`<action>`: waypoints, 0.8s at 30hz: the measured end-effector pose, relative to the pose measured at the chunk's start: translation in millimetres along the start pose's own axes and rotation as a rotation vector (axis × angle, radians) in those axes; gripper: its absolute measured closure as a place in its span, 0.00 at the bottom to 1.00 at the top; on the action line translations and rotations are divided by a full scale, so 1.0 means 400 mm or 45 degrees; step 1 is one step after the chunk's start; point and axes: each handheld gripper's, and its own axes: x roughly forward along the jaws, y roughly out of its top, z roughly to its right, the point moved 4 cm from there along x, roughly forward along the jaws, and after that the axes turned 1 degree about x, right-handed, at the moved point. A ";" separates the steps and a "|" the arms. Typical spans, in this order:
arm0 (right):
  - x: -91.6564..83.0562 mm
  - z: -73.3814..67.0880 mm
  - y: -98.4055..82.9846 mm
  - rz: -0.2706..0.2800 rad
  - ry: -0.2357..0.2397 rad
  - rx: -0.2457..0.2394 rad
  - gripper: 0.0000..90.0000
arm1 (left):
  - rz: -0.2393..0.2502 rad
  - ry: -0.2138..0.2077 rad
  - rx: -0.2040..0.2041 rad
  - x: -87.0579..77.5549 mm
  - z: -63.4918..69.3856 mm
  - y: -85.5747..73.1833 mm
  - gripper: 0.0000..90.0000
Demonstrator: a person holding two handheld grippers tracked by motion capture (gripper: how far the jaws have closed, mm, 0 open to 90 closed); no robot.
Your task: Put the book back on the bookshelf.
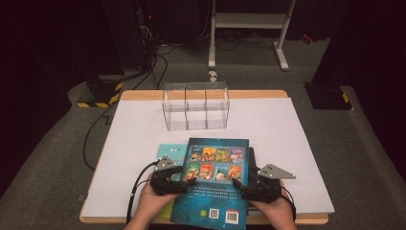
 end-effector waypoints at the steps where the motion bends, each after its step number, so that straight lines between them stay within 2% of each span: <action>1: -0.003 0.002 -0.002 0.001 0.001 0.007 0.15 | 0.003 -0.004 0.002 0.004 0.004 0.001 0.25; 6: -0.012 0.008 -0.007 0.002 0.004 0.027 0.15 | 0.007 -0.017 0.007 0.013 0.012 0.002 0.25; 13: -0.005 0.007 -0.001 -0.032 0.046 0.062 0.21 | 0.017 -0.036 0.006 0.004 0.006 -0.004 0.26; 19: 0.005 0.012 0.017 -0.034 0.005 0.037 0.27 | 0.019 -0.031 -0.019 -0.019 0.000 -0.013 0.27; 20: 0.010 0.015 0.021 -0.038 0.009 0.037 0.28 | 0.005 -0.030 -0.006 -0.025 -0.002 -0.016 0.27; 24: 0.032 0.029 0.036 -0.045 0.029 0.039 0.30 | 0.023 -0.019 -0.012 -0.034 -0.005 -0.022 0.28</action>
